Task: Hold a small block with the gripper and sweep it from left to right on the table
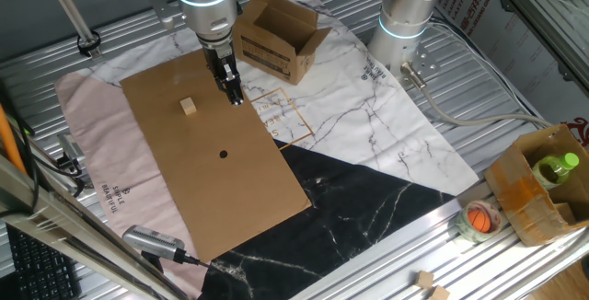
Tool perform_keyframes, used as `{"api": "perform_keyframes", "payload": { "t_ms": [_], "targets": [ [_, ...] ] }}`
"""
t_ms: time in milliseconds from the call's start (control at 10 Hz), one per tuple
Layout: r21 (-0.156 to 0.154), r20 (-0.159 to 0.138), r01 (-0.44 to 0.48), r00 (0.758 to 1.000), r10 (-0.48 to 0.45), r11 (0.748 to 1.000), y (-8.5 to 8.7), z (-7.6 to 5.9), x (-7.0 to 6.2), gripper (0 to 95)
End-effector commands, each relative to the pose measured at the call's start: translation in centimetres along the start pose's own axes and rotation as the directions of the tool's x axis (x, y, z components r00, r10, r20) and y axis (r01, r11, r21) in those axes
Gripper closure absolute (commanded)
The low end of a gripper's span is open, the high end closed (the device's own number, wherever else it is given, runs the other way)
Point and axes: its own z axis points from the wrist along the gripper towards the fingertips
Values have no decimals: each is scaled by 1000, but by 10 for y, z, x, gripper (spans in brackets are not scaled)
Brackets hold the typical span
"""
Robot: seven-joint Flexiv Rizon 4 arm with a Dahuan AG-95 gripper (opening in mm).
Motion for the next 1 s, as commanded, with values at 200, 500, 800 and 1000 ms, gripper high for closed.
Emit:
{"api": "perform_keyframes", "payload": {
  "t_ms": [200, 500, 800, 1000],
  "targets": [
    [-3, 26, -78, 997, 78, 997, 0, 0, 0, 950],
    [5, 26, -79, 997, 79, 997, 0, 0, 0, 950],
    [4, 27, -80, 996, 80, 997, 0, 0, 0, 950],
    [4, 27, -80, 996, 80, 997, 0, 0, 0, 950]
  ]
}}
